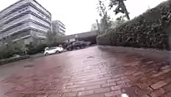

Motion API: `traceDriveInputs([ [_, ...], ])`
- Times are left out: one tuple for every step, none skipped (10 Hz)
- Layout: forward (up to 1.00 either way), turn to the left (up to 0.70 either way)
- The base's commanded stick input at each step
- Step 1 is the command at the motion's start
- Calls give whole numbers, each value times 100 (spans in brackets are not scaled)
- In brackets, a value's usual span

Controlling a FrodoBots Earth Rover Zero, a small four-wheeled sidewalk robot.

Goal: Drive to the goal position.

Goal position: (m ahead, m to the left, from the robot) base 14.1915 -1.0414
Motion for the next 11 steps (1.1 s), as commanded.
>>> traceDriveInputs([
  [70, 0],
  [70, 0],
  [70, 0],
  [70, 0],
  [70, 0],
  [70, 0],
  [70, 0],
  [70, 0],
  [70, 0],
  [70, 0],
  [70, 0],
])
